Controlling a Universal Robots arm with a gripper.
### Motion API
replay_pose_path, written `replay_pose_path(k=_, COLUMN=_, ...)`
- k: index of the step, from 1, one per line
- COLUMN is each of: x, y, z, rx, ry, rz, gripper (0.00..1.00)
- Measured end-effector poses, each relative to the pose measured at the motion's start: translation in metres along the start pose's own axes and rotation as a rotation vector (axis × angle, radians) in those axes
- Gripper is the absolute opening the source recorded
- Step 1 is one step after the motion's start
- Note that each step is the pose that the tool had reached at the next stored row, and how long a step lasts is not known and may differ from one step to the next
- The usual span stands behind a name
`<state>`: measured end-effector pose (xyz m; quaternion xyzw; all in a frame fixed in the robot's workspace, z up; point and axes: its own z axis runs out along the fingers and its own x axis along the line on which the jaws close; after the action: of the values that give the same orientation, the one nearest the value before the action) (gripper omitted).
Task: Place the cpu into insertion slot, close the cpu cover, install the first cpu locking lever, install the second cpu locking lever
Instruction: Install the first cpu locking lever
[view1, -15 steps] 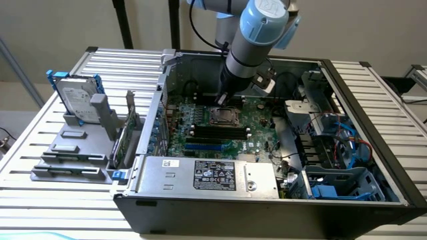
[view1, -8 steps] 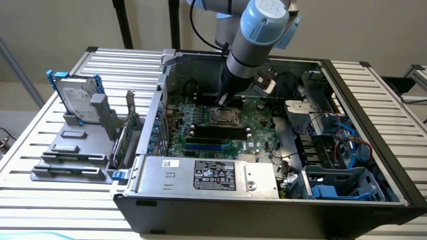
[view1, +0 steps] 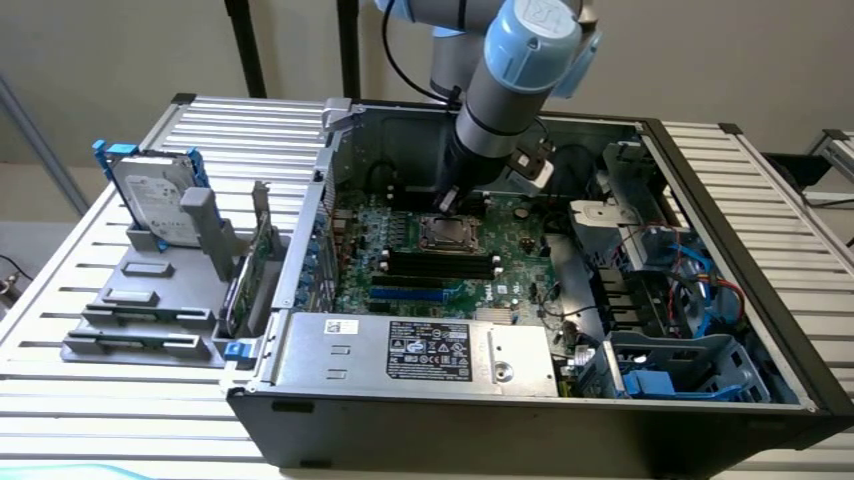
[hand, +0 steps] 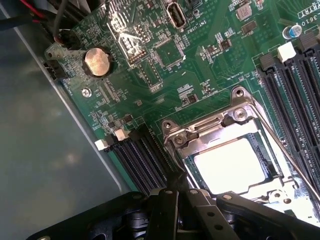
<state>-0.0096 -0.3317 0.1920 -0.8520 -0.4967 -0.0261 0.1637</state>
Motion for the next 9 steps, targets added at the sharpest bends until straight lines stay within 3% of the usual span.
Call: replay_pose_path(k=9, x=0.0034, y=0.0067, z=-0.0008, rx=0.0027, ry=0.0047, rz=-0.001, gripper=0.11)
